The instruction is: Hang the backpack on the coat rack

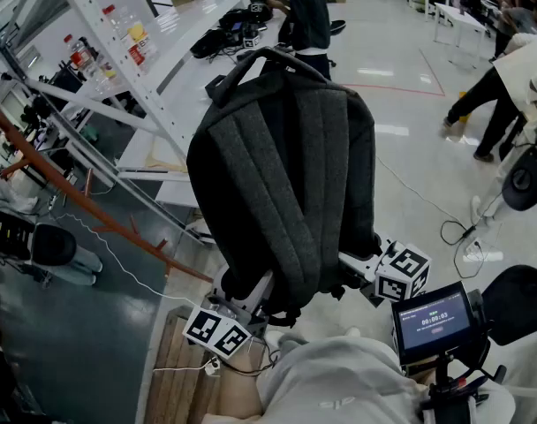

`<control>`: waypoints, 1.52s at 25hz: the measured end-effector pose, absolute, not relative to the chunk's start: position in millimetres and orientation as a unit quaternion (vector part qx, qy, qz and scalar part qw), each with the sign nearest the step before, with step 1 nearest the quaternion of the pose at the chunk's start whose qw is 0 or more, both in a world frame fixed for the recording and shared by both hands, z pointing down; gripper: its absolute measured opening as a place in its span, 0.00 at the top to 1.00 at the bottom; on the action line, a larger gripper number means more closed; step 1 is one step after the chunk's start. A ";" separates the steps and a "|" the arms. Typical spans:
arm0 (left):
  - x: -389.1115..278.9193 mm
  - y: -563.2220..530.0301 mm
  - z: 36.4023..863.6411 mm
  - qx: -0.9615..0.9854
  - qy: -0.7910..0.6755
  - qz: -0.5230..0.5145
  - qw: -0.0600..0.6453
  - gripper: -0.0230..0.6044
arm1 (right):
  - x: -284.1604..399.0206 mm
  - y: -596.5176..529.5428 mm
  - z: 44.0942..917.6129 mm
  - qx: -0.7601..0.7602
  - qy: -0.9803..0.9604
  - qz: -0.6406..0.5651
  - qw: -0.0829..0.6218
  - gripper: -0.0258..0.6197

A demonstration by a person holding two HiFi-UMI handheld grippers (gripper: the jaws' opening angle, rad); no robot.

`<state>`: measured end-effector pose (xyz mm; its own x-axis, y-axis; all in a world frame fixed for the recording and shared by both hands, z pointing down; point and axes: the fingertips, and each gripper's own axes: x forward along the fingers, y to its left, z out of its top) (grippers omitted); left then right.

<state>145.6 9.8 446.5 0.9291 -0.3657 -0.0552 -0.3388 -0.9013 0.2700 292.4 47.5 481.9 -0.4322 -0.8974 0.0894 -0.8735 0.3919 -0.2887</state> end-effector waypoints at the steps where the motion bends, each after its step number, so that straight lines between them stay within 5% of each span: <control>1: 121.4 -4.5 443.5 0.972 -0.190 -0.052 0.129 0.52 | 268.9 30.8 478.8 -0.523 0.838 -0.148 0.040 0.50; 10: -102.8 -109.4 419.0 0.933 -0.338 -0.087 0.085 0.52 | 48.0 -121.3 450.6 -0.396 0.912 -0.108 0.022 0.50; 16: -188.8 -128.9 414.4 0.902 -0.415 -0.092 0.075 0.52 | -40.9 -166.6 450.6 -0.325 0.940 -0.099 0.010 0.50; 38: -203.3 -216.4 290.0 0.880 -0.461 -0.112 -0.030 0.52 | -60.2 -273.8 318.2 -0.280 0.957 -0.027 0.069 0.50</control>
<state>-203.3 -216.4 290.0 0.5495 -0.8048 -0.2243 -0.8181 -0.5728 0.0514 -60.2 -273.8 318.2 -0.8340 -0.5393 -0.1167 -0.5317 0.8420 -0.0912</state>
